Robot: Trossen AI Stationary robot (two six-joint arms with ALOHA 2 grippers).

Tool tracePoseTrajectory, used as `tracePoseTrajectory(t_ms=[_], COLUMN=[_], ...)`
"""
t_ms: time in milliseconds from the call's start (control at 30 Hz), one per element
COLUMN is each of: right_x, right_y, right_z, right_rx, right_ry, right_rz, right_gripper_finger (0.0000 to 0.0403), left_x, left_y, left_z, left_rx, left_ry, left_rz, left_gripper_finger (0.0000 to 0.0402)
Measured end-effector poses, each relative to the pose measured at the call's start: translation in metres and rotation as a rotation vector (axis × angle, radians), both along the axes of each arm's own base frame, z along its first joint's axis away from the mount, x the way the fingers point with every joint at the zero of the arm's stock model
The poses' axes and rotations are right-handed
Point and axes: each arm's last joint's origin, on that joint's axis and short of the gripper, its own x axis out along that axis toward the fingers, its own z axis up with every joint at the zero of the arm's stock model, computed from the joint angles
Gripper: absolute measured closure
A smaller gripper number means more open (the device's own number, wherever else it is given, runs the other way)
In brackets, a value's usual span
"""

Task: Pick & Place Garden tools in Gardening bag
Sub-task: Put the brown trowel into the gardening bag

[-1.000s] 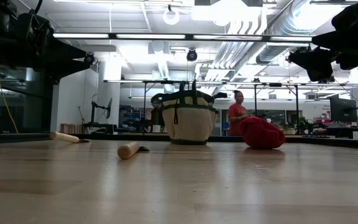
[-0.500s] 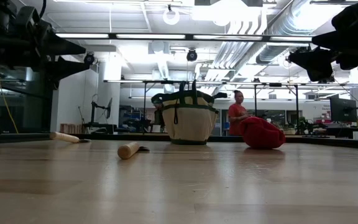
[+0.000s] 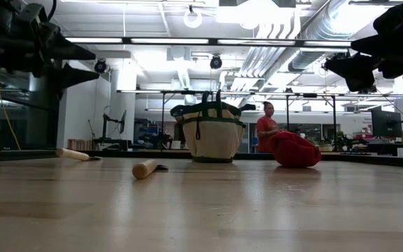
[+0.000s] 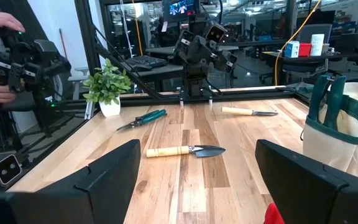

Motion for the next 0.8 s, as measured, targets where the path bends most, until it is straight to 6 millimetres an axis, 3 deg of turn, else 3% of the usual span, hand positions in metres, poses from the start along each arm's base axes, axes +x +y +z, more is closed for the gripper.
tracePoseTrajectory(t_ms=[300, 800], right_x=[0.0, 0.0], right_y=[0.0, 0.0], right_z=[0.0, 0.0], right_rx=[0.0, 0.0], right_ry=[-0.002, -0.002], right_rz=[0.0, 0.0], right_gripper_finger=[0.0092, 0.0092], left_x=[0.005, 0.03], left_y=[0.001, 0.012], left_z=[0.007, 0.032], left_rx=[-0.12, -0.326], left_ry=[0.157, 0.551], left_rz=[0.017, 0.271], left_gripper_finger=[0.0178, 0.0178])
